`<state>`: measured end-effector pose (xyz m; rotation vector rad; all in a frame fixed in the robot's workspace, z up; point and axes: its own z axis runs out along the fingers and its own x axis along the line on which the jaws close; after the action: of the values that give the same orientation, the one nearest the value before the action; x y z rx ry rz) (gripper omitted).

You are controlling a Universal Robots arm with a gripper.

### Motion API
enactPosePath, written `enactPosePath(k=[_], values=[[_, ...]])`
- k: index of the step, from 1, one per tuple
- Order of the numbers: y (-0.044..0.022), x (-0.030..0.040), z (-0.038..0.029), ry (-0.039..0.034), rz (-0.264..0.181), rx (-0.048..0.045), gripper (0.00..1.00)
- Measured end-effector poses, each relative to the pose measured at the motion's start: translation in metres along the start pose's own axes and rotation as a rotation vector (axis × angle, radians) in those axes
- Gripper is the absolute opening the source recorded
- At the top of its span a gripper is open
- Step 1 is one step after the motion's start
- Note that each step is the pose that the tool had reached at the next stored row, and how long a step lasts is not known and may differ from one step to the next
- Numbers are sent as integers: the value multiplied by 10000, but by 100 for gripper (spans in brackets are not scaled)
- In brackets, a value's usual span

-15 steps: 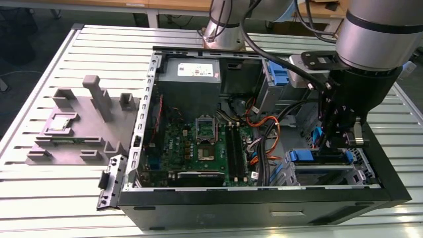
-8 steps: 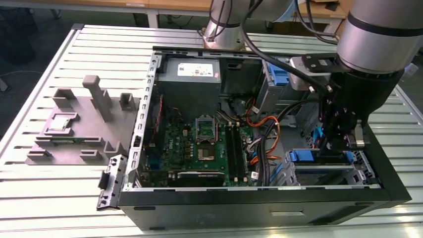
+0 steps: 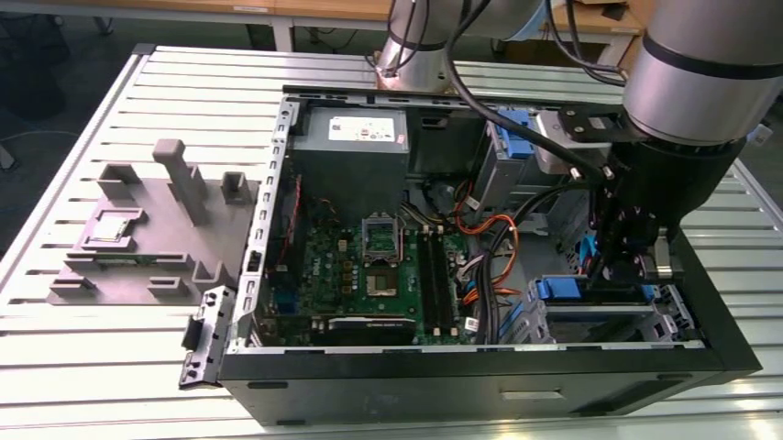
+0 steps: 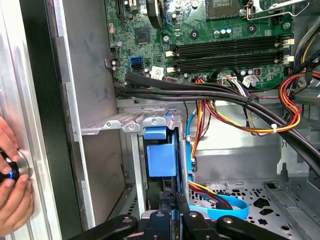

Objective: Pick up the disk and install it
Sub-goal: 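Insert the second disk wire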

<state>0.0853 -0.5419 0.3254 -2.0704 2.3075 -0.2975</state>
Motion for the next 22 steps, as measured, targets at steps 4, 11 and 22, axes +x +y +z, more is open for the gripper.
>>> enactPosePath(k=[4, 11, 22], values=[[-1, 2, 3, -6, 0, 1, 17], [-8, 9, -46, -12, 0, -13, 23], [-31, 24, -183, -13, -12, -131, 22]])
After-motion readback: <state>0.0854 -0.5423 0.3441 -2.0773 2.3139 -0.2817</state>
